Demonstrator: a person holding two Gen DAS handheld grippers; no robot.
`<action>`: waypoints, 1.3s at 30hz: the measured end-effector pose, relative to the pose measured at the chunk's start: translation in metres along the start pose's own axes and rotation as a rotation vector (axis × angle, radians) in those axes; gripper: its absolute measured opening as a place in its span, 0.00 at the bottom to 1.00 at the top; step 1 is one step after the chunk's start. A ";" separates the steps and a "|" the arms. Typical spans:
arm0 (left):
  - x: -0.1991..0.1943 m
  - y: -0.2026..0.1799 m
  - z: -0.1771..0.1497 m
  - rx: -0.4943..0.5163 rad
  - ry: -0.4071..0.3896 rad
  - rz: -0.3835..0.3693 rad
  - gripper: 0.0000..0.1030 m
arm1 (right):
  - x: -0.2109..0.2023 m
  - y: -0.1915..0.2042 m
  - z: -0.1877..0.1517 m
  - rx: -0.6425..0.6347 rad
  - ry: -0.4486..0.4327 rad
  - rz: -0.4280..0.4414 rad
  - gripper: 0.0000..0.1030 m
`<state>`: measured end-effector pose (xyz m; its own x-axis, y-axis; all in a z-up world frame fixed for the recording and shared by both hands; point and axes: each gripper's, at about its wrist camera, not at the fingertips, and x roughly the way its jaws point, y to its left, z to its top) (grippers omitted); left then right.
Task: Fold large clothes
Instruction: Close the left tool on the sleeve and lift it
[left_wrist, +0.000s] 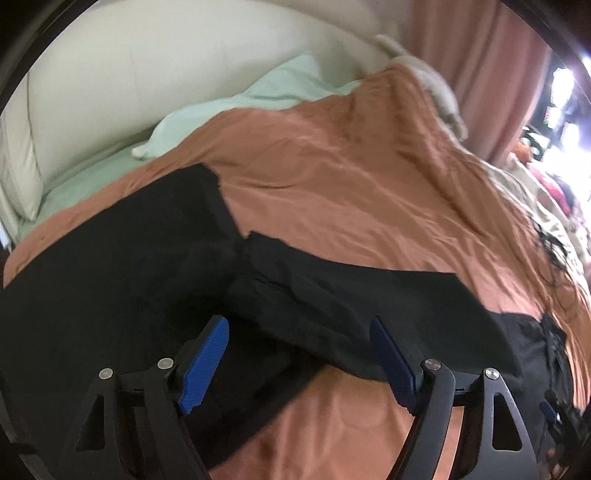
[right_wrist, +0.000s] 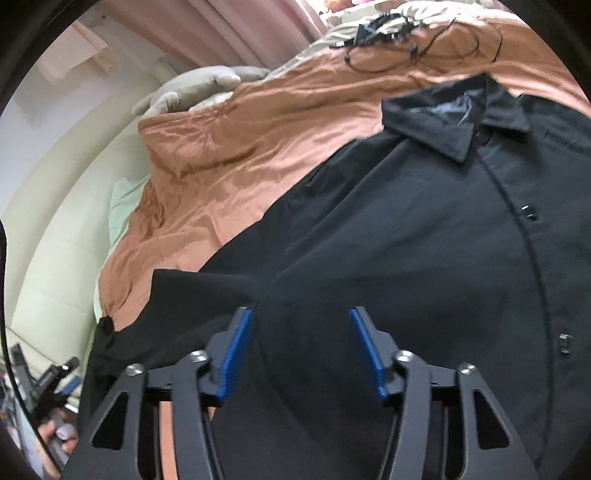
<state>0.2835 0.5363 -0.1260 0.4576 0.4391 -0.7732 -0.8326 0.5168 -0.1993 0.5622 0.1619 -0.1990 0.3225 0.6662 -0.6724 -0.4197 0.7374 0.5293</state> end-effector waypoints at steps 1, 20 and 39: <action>0.009 0.006 0.002 -0.020 0.017 0.008 0.76 | 0.005 0.000 0.001 0.008 0.012 0.010 0.42; -0.007 -0.022 0.029 0.033 -0.087 -0.031 0.07 | 0.080 0.009 -0.013 0.100 0.212 0.186 0.05; -0.188 -0.216 0.041 0.274 -0.277 -0.470 0.06 | -0.074 -0.030 -0.001 0.101 0.011 0.124 0.29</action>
<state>0.3905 0.3724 0.0871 0.8512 0.2741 -0.4476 -0.4283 0.8557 -0.2904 0.5502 0.0905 -0.1658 0.2639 0.7519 -0.6042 -0.3682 0.6575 0.6574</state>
